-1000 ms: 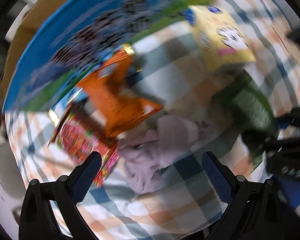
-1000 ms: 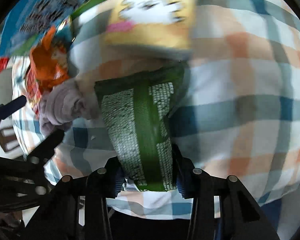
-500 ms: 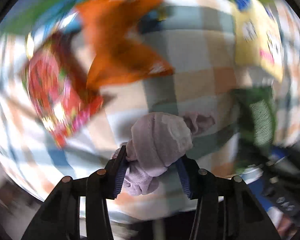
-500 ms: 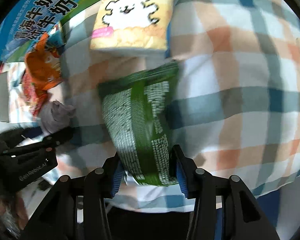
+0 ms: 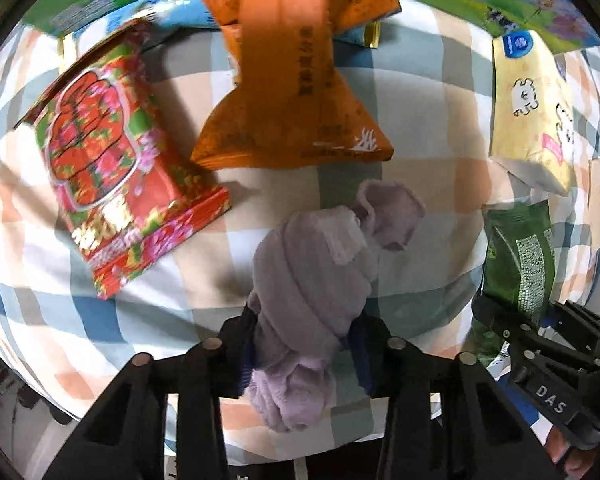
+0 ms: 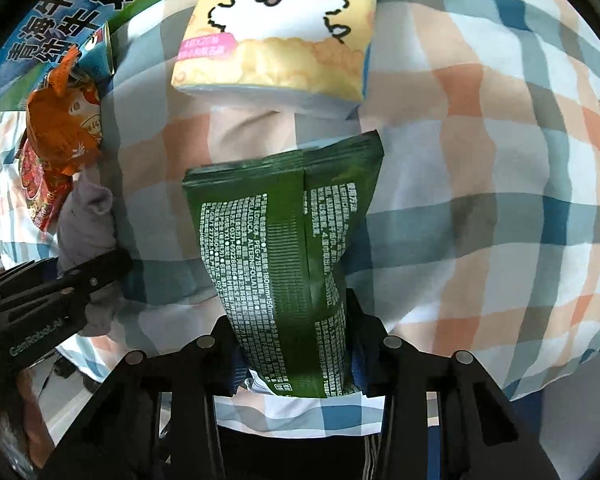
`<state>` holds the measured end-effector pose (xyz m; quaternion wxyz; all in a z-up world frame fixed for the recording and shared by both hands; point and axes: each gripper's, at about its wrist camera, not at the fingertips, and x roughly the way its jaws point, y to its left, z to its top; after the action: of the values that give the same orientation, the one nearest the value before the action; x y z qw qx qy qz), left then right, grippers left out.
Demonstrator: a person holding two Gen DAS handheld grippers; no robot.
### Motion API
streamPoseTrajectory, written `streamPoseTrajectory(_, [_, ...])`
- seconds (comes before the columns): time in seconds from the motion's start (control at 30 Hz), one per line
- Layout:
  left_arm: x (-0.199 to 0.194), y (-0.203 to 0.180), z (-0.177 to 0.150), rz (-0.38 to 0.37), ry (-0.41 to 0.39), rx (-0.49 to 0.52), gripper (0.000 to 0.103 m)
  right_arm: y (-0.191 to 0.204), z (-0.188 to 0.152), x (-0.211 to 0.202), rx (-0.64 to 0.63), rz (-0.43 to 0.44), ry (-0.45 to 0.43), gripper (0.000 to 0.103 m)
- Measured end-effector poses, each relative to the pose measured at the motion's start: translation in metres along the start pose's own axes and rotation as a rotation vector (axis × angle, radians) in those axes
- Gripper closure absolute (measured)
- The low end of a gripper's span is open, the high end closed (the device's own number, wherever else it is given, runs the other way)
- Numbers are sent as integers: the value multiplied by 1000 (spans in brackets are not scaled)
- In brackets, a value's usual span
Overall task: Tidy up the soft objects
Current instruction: 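Carry both items into the box and open both tools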
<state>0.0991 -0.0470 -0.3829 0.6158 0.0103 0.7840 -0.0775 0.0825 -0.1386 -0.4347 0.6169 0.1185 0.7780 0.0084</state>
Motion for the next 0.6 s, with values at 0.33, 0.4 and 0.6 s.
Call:
streamPoseTrajectory(0.33, [-102, 41, -55, -132, -140, -48, 69, 14, -29, -41, 7, 17, -89, 67])
streamPoseTrajectory(0.4, [-128, 47, -60, -160, -171, -49, 69, 19, -33, -63, 8, 38, -135, 67])
streamPoseTrajectory(0.6, [-210, 63, -50, -213, -301, -34, 69, 41, -47, -144, 1, 79, -287, 67])
